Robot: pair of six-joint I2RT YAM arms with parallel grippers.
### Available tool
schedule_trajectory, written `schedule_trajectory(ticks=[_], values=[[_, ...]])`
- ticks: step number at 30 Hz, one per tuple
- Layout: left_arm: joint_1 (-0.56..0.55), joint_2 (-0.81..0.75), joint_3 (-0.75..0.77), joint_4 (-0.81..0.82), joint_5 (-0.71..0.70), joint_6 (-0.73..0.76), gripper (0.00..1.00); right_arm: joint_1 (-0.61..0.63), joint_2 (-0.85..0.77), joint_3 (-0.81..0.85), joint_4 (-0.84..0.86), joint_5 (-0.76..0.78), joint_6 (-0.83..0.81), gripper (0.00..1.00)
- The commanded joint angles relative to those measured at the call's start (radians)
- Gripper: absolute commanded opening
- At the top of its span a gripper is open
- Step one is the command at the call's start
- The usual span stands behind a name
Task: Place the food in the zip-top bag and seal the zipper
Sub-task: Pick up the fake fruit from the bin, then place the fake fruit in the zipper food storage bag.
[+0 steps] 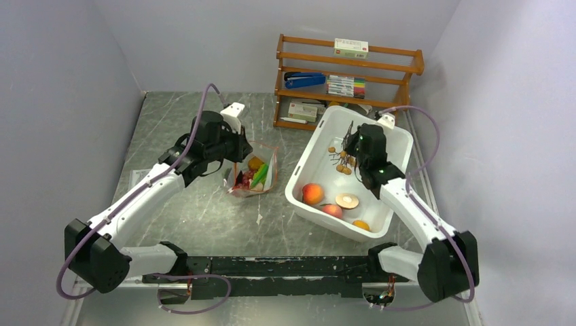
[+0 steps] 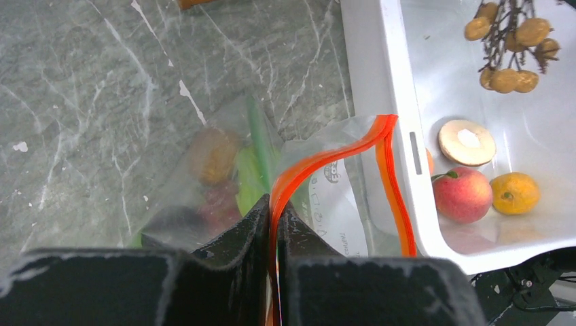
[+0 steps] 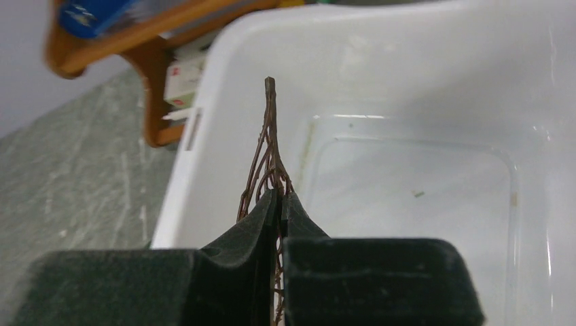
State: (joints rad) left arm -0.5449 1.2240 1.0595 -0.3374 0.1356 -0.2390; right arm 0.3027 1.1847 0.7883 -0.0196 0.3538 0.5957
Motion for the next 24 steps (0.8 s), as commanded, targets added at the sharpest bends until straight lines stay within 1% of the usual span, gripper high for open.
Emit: schedule_trajectory(ticks=[1, 5, 9, 11, 13, 15, 18, 19, 21, 24], values=[[0.001, 0.018, 0.056, -0.002, 0.020, -0.031, 0.07, 0.001, -0.098, -0.018, 0.092, -0.103, -0.102, 0.00], [0.000, 0.038, 0.069, -0.010, 0.040, -0.024, 0.07, 0.020, -0.156, -0.006, 0.148, -0.203, -0.122, 0.00], [0.000, 0.041, 0.080, -0.025, 0.055, -0.010, 0.07, 0.061, -0.196, -0.018, 0.302, -0.363, -0.140, 0.00], [0.003, 0.043, 0.088, -0.032, 0.072, -0.010, 0.07, 0.107, -0.200, -0.027, 0.396, -0.426, -0.186, 0.00], [0.003, 0.049, 0.100, -0.044, 0.093, -0.012, 0.07, 0.174, -0.194, -0.034, 0.485, -0.451, -0.252, 0.00], [0.005, 0.052, 0.109, -0.055, 0.104, -0.017, 0.07, 0.271, -0.176, -0.026, 0.544, -0.470, -0.343, 0.00], [0.005, 0.044, 0.097, -0.051, 0.114, -0.027, 0.07, 0.377, -0.135, -0.036, 0.643, -0.512, -0.453, 0.00], [0.005, 0.040, 0.093, -0.050, 0.117, -0.031, 0.07, 0.399, -0.132, -0.054, 0.688, -0.515, -0.470, 0.00], [0.005, 0.032, 0.084, -0.049, 0.123, -0.037, 0.07, 0.415, -0.113, -0.079, 0.778, -0.569, -0.488, 0.00], [0.007, 0.021, 0.078, -0.050, 0.127, -0.043, 0.07, 0.437, -0.074, -0.066, 0.813, -0.616, -0.483, 0.00]])
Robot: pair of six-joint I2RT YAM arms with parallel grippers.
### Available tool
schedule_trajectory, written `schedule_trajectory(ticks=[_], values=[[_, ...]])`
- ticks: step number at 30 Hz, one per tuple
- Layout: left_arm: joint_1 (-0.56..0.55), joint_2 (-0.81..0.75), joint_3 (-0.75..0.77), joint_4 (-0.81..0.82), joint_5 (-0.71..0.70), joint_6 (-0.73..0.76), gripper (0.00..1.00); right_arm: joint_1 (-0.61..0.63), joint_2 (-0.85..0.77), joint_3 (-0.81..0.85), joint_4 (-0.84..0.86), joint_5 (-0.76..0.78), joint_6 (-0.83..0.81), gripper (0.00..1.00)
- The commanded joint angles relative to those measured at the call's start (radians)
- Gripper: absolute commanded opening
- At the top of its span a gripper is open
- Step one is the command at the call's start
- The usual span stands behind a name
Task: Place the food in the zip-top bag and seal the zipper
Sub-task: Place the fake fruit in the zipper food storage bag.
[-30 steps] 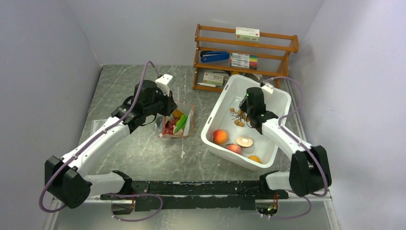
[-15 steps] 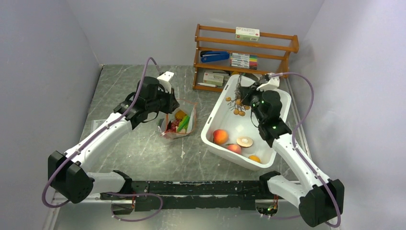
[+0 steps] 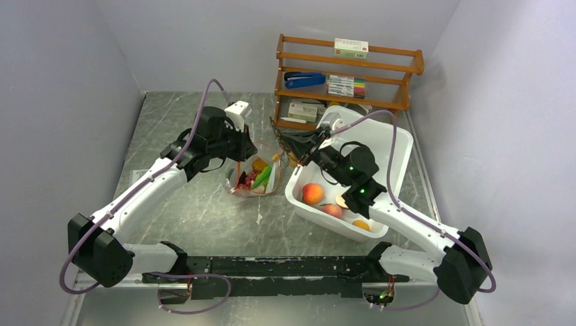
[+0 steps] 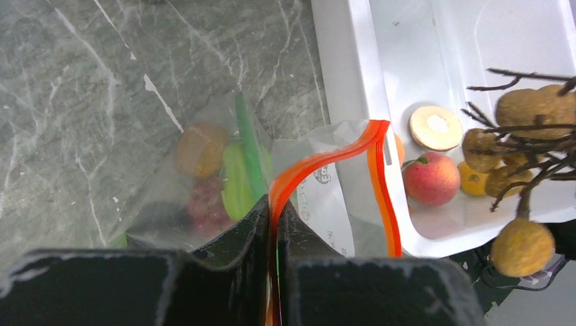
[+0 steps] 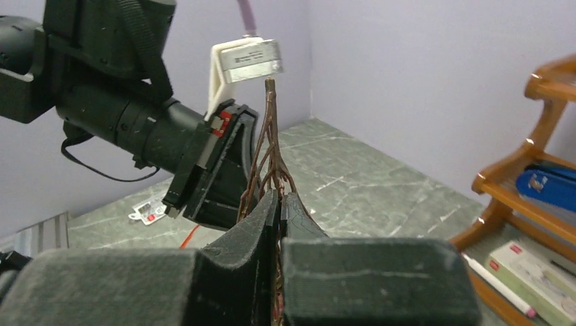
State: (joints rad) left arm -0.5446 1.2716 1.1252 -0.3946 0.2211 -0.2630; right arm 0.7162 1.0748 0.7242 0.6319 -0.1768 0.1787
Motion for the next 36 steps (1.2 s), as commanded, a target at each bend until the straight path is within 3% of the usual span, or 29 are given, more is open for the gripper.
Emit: schedule_trajectory(ticks=[1, 5, 22, 26, 36], values=[[0.007, -0.029, 0.013, 0.004, 0.041, -0.021, 0.07, 0.038, 0.047, -0.006, 0.191, -0.102, -0.070, 0.00], [0.006, -0.031, 0.005, 0.010, 0.055, -0.026, 0.07, 0.087, 0.105, -0.063, 0.414, -0.150, -0.075, 0.00], [0.012, -0.050, 0.004, 0.006, 0.068, -0.043, 0.07, 0.124, 0.333, -0.147, 0.850, -0.357, -0.032, 0.00], [0.018, -0.062, 0.002, 0.001, 0.064, -0.039, 0.07, 0.125, 0.362, -0.166, 0.847, -0.355, -0.052, 0.00], [0.025, -0.074, -0.004, -0.010, 0.053, -0.028, 0.07, 0.125, 0.339, -0.173, 0.602, -0.308, -0.228, 0.00]])
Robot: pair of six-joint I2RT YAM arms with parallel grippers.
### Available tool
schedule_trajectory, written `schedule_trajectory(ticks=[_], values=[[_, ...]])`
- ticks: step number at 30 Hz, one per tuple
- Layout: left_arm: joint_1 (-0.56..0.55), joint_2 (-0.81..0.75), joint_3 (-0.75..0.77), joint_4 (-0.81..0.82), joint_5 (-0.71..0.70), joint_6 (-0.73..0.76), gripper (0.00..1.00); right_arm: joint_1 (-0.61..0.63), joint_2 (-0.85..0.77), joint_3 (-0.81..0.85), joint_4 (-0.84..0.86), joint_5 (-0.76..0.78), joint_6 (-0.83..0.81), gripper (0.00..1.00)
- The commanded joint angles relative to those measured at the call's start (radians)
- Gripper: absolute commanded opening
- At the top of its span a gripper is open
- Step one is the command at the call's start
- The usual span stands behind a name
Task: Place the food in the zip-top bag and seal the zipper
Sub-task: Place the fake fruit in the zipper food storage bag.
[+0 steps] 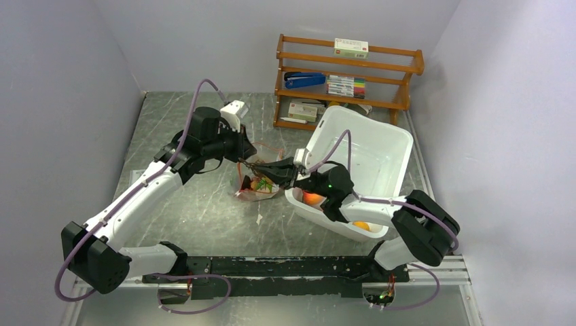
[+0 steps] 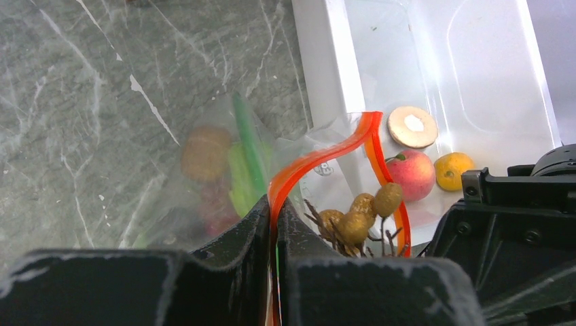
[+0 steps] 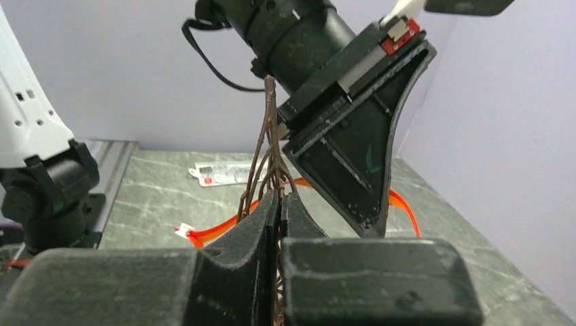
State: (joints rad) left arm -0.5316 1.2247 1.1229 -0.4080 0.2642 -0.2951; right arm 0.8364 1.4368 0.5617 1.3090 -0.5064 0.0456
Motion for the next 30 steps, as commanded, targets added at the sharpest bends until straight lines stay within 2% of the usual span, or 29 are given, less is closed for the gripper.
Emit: schedule_trajectory(ticks=[1, 5, 10, 18, 26, 28, 30], values=[[0.013, -0.027, -0.002, 0.004, 0.011, 0.003, 0.07, 0.004, -0.026, -0.015, -0.087, 0.022, -0.103, 0.00], [0.015, -0.035, -0.003, 0.002, -0.009, -0.011, 0.07, 0.005, -0.049, -0.040, -0.120, 0.053, -0.125, 0.00], [0.017, -0.045, -0.015, 0.002, -0.050, -0.019, 0.07, 0.005, -0.072, -0.028, -0.295, 0.085, -0.218, 0.00], [0.018, -0.060, -0.031, 0.004, -0.098, -0.034, 0.07, 0.004, -0.055, 0.191, -0.679, 0.262, -0.087, 0.00], [0.018, -0.063, -0.029, -0.003, -0.102, -0.027, 0.07, 0.006, -0.054, 0.169, -0.693, 0.225, -0.182, 0.00], [0.018, -0.067, -0.032, -0.001, -0.096, -0.026, 0.07, 0.007, -0.039, 0.201, -0.749, 0.212, -0.181, 0.11], [0.018, -0.071, -0.035, 0.004, -0.094, -0.029, 0.07, 0.007, -0.022, 0.242, -0.797, 0.203, -0.165, 0.30]])
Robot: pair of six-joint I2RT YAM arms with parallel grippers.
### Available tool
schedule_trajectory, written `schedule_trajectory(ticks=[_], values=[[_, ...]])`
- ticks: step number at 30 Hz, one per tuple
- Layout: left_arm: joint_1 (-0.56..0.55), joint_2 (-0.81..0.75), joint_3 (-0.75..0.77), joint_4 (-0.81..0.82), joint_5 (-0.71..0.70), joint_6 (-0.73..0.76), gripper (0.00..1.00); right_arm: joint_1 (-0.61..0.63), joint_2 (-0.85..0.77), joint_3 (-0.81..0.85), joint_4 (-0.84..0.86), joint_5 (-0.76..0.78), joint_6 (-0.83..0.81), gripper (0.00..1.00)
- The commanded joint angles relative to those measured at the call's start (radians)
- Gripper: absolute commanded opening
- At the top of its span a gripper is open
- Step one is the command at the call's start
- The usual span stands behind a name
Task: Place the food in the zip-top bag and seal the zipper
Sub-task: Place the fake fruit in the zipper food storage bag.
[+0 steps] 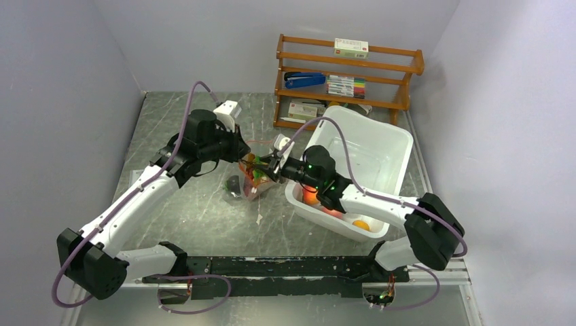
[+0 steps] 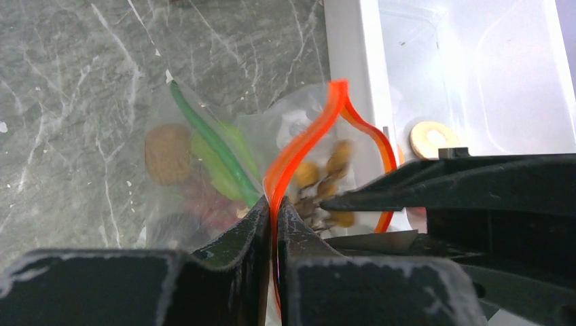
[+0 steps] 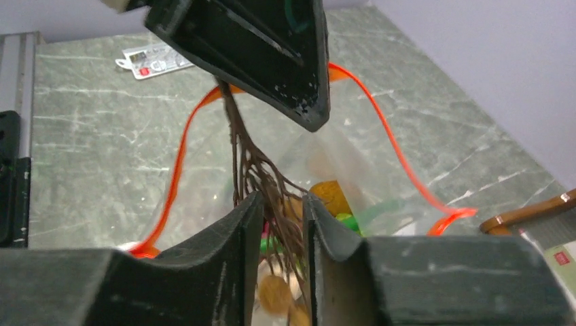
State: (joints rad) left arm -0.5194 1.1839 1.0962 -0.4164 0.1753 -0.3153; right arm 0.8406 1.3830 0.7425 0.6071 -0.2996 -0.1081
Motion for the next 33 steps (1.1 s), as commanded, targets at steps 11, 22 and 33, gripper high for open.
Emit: schedule_trajectory(ticks=[11, 22, 33], values=[[0.006, -0.040, -0.003, 0.004, -0.023, -0.027, 0.07, 0.016, 0.031, 0.212, -0.249, 0.122, 0.178, 0.41], [0.057, -0.101, -0.017, 0.030, -0.236, -0.220, 0.07, 0.055, -0.078, 0.470, -0.826, 0.413, 0.841, 0.29], [0.062, -0.164, -0.094, 0.071, -0.337, -0.427, 0.07, 0.410, -0.048, 0.402, -0.757, 0.711, 0.698, 0.41]])
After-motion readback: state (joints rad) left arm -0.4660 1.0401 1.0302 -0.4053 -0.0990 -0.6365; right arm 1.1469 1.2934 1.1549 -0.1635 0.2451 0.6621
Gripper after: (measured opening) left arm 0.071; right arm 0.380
